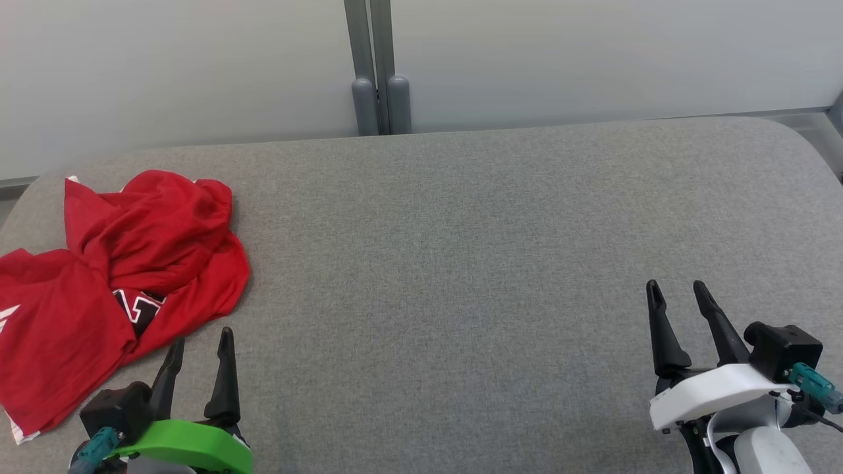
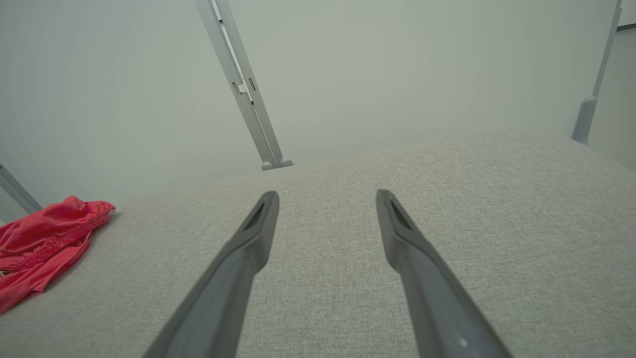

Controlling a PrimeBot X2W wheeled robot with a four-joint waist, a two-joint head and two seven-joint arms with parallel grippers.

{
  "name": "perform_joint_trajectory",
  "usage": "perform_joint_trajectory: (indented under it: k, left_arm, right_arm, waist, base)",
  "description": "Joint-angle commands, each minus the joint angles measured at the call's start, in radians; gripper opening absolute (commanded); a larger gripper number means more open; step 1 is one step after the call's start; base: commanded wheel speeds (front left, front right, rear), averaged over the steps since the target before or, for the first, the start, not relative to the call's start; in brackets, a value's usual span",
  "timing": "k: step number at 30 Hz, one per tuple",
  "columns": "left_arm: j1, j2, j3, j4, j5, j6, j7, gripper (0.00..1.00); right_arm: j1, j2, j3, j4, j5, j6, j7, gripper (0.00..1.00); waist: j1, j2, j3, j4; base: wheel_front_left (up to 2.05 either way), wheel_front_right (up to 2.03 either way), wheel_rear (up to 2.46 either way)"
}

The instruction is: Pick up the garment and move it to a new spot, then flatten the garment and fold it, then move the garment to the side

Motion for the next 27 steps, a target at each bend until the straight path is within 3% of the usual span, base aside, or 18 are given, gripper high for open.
perform_joint_trajectory:
  k: [1, 15, 27]
  left_arm:
    - [0.002, 0.013, -0.001, -0.002, 0.033, -0.006, -0.010, 1.00]
    - [0.014, 0.018, -0.004, 0.028, 0.151, -0.006, -0.040, 1.00]
    - [0.021, 0.002, -0.002, 0.052, 0.167, -0.007, -0.064, 1.00]
  right_arm:
    - [0.002, -0.001, 0.002, -0.006, -0.028, 0.000, -0.011, 1.00]
    - [0.018, -0.007, 0.003, -0.001, -0.132, 0.000, -0.042, 1.00]
    - [0.034, -0.004, -0.007, 0.010, -0.169, 0.001, -0.066, 1.00]
  waist:
    - [0.0000, 0.0000, 0.000, -0.001]
    - [0.0000, 0.0000, -0.003, -0.002]
    - [-0.0001, 0.0000, -0.005, -0.001]
  base:
    - [0.00, 0.00, 0.00]
    - [0.00, 0.00, 0.00]
    - [0.00, 0.00, 0.00]
